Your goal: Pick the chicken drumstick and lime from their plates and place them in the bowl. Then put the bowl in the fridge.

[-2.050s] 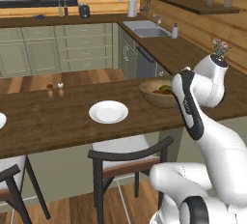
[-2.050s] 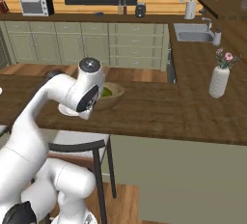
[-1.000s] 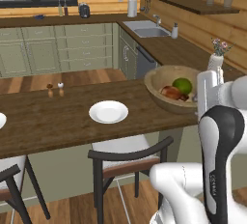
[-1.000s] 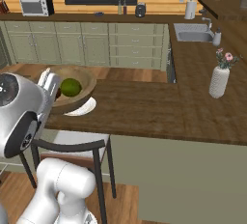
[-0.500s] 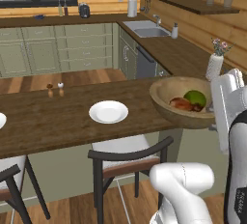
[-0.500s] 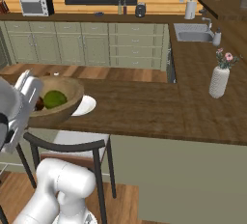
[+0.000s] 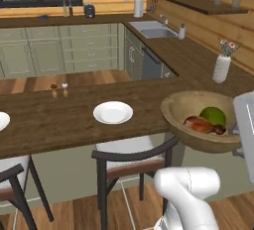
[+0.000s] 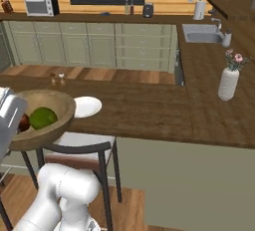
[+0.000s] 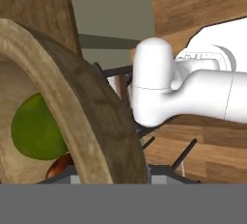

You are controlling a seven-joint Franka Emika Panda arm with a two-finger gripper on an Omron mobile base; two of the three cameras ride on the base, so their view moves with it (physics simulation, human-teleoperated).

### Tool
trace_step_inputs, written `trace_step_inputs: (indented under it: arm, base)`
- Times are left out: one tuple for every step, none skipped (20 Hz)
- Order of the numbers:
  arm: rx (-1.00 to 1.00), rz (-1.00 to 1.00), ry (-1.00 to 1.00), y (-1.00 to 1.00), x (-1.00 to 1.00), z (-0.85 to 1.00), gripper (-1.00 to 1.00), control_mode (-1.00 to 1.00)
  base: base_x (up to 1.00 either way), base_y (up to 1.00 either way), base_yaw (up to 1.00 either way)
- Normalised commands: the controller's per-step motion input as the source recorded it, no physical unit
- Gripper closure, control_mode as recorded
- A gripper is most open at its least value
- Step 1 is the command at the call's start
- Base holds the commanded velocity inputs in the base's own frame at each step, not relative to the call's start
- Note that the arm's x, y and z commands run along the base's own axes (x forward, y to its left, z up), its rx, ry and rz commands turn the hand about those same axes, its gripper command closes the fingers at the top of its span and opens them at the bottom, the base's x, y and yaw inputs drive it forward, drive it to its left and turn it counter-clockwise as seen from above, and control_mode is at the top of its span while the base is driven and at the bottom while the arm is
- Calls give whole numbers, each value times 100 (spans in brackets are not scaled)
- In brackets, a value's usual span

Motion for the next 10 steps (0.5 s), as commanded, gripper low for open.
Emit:
trace_step_inputs:
  arm:
    - [0, 0, 0, 0, 0, 0, 100, 100]
    - [0, 0, 0, 0, 0, 0, 100, 100]
    - [0, 0, 0, 0, 0, 0, 100, 100]
    - [0, 0, 0, 0, 0, 0, 100, 100]
    - [0, 0, 0, 0, 0, 0, 100, 100]
    - [0, 0, 0, 0, 0, 0, 100, 100]
    - [0, 0, 0, 0, 0, 0, 100, 100]
    - [0, 0, 0, 0, 0, 0, 100, 100]
    - [0, 0, 0, 0, 0, 0, 100, 100]
    - [0, 0, 0, 0, 0, 0, 100, 100]
  base:
    - [-48, 64, 15]
    - [-54, 98, 18]
    - [-72, 100, 19]
    - [-81, 100, 10]
    - [-92, 100, 15]
    - [-47, 100, 22]
    - [-14, 100, 32]
    - [-6, 100, 35]
    - [-13, 100, 43]
    - [-11, 100, 49]
